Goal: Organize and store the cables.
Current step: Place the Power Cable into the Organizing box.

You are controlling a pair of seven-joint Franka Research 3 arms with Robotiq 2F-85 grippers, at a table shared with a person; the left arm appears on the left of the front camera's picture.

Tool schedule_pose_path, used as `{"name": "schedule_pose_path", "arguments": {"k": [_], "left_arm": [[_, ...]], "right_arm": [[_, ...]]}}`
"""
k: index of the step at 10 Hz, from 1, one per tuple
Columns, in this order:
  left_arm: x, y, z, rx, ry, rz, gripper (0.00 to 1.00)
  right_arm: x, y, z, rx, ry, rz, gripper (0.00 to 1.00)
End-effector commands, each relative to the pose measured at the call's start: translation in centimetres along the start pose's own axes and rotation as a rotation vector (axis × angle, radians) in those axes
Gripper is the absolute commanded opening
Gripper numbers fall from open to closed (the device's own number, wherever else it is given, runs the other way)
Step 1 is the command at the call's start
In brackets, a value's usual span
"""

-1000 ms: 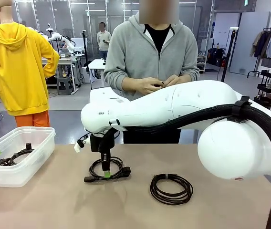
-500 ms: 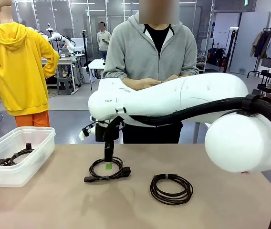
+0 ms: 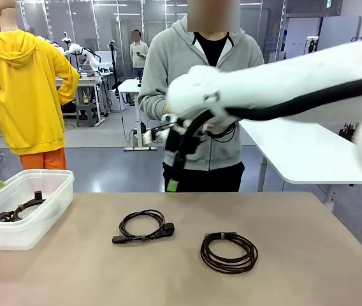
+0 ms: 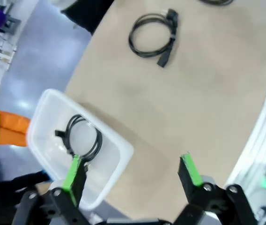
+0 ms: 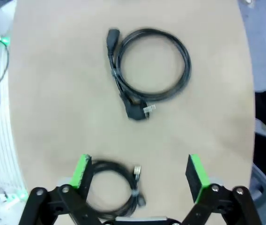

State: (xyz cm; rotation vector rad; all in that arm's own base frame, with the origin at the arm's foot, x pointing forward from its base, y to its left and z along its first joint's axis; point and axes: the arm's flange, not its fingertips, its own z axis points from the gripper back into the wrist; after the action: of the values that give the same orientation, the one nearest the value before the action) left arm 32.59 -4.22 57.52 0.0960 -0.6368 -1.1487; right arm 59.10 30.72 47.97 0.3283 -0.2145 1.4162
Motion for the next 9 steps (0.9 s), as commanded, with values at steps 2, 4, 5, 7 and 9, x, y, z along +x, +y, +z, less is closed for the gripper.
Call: {"name": "schedule_pose_path", "arguments": {"k": [2, 4, 5, 7, 9], "left_arm": [[6.5, 3.0, -3.6, -0.064, 0.072, -0.059, 1.00], [10.7, 2.9, -6.6, -0.116, 0.114, -0.122, 1.00], [12.5, 2.4, -7.6, -0.130, 0.111, -0.155, 1.00], [14.9, 1.2, -11.0, -0.187, 0.183, -0.212, 1.00], [16.9, 0.1, -15.6, -0.218, 0.205, -0.223, 1.00]], "right_arm": [[-15.6, 8.1, 7.3, -0.143, -0.282, 0.030, 1.00], [-25.0, 11.7, 10.2, -0.253, -0.431, -0.099, 1.00], [-28.7, 13.5, 11.2, -0.289, -0.499, -0.129, 1.00], [-34.8, 16.3, 11.9, -0.313, -0.605, -0.220, 1.00], [-37.8, 18.9, 11.5, -0.391, -0.611, -0.385, 1.00]]}}
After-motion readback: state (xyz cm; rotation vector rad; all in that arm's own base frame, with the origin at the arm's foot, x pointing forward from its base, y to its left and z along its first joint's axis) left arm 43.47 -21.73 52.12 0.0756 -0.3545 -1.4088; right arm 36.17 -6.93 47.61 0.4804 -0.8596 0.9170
